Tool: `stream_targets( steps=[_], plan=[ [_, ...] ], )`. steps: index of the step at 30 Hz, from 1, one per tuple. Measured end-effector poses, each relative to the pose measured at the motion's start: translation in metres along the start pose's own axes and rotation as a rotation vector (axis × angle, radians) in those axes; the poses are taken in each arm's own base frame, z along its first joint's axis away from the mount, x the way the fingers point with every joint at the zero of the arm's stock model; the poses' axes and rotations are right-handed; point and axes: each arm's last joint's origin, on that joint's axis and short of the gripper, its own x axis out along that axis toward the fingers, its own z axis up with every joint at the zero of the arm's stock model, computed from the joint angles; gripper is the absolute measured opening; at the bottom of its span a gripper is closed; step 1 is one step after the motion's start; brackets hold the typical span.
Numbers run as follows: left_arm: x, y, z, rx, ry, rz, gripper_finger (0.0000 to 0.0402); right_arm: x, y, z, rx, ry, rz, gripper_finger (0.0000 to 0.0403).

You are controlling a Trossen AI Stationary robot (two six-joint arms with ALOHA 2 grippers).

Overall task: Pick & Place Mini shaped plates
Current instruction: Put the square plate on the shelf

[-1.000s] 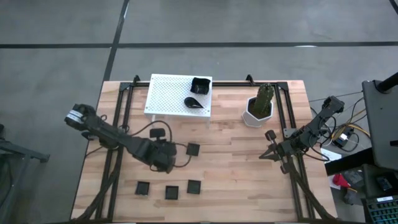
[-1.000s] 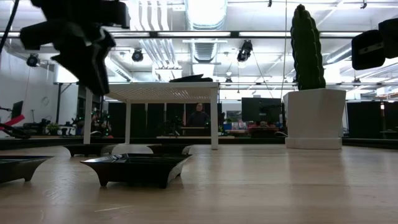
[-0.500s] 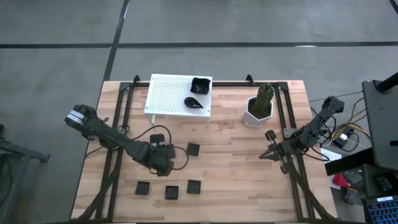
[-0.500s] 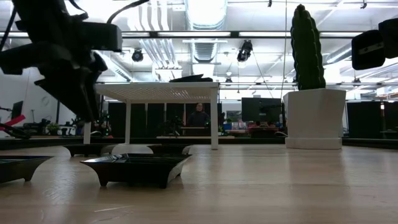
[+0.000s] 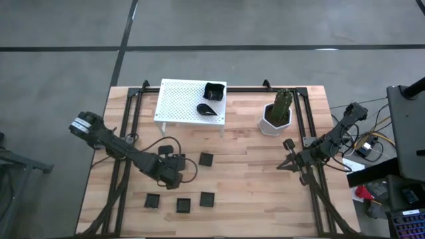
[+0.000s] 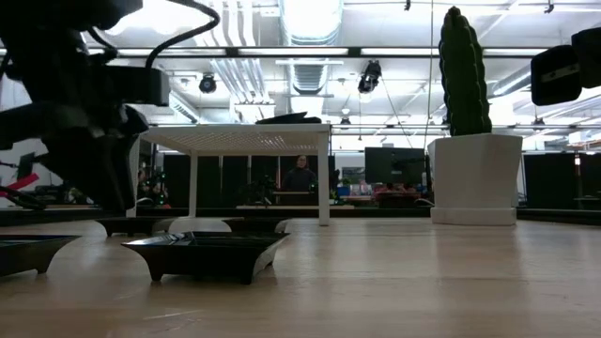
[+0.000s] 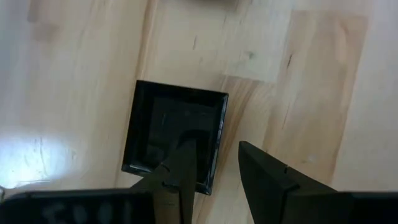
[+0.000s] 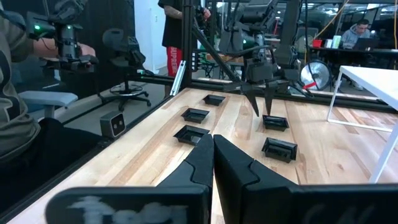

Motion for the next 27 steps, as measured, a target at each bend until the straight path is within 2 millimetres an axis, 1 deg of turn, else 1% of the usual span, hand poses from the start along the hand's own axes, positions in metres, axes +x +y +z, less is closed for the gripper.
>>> stream_targets(
  steps=[9,19,27],
  plan=[
    [0.005,0.002,-0.005,0.021,-0.015,0.021,0.0115,0.0,0.0,0.0,0.0,0.0,0.0,0.0008],
    [0.011,0.0,-0.009,0.019,-0.039,0.002,0.0115,0.0,0.0,0.0,-0.001,0.0,0.0,0.0008],
    [0.012,0.001,-0.011,0.062,-0.041,0.014,0.0115,0.0,0.0,0.0,0.0,0.0,0.0,0.0008]
  ],
)
